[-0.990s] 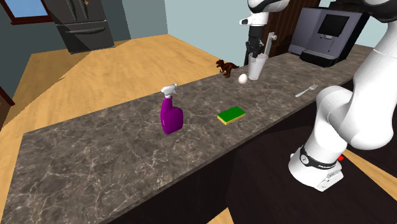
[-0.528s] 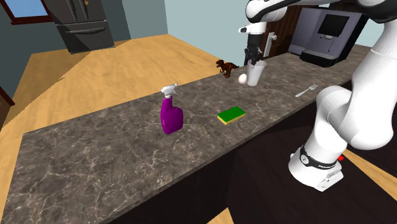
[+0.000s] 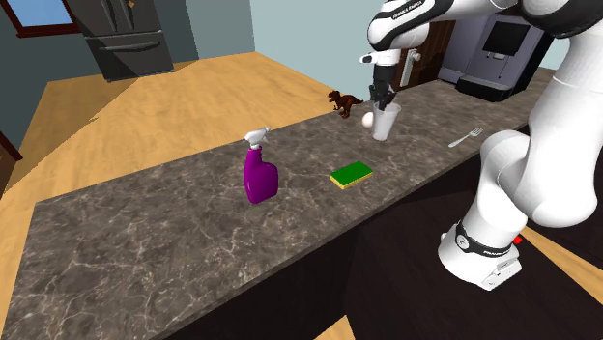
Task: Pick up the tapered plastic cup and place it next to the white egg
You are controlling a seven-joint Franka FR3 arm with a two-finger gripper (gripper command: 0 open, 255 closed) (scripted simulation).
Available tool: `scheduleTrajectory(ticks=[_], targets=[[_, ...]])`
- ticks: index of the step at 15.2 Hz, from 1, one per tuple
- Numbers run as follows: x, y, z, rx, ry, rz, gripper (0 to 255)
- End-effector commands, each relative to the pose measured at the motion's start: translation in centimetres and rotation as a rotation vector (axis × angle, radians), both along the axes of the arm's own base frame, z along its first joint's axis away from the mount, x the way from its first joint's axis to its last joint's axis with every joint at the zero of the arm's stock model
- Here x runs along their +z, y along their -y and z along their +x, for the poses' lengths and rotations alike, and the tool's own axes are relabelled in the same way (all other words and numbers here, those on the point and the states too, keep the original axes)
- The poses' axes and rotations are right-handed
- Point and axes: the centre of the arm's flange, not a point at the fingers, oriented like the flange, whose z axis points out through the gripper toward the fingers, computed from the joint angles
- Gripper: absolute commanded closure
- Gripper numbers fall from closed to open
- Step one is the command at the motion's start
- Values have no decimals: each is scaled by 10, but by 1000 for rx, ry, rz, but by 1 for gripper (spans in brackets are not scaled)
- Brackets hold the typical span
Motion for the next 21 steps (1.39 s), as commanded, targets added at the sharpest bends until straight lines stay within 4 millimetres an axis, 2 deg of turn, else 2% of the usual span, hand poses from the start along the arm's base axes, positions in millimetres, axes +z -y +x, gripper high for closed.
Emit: scheduleTrajectory(ticks=[1, 8, 16, 17, 21], targets=[[-10, -1, -1, 0, 1, -1, 255], [-47, -1, -1, 0, 1, -1, 255], [-47, -1, -1, 0, 1, -1, 255], [-47, -1, -1, 0, 1, -1, 0], [-47, -1, -1, 0, 1, -1, 0]])
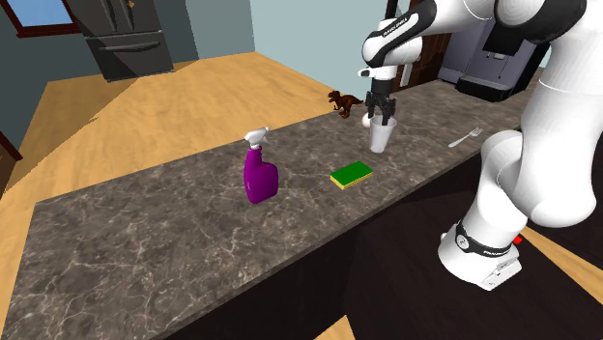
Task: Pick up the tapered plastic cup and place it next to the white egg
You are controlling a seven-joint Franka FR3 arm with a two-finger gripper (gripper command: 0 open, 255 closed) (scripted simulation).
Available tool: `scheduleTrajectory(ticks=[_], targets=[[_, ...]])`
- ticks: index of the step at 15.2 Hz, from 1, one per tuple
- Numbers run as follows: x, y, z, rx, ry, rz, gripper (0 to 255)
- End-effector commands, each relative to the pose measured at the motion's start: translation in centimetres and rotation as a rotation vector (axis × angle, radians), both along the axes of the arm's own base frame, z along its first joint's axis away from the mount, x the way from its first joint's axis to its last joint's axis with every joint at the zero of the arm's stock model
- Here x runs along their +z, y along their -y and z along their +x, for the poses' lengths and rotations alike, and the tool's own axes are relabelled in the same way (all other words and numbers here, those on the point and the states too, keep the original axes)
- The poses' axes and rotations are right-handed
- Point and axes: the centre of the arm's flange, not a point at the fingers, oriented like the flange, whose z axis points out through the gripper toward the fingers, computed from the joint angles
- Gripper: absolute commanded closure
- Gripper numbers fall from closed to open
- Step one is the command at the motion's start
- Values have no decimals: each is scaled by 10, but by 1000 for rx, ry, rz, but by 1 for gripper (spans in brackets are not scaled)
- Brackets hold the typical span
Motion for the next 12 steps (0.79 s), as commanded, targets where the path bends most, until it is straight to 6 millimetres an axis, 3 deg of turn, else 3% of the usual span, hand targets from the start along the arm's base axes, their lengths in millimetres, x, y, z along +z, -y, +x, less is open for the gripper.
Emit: scheduleTrajectory(ticks=[1, 5, 12], targets=[[0, 0, 0, 0, 0, 0, 0], [50, 7, 0, 0, 0, 0, 0], [50, 7, 0, 0, 0, 0, 0]])
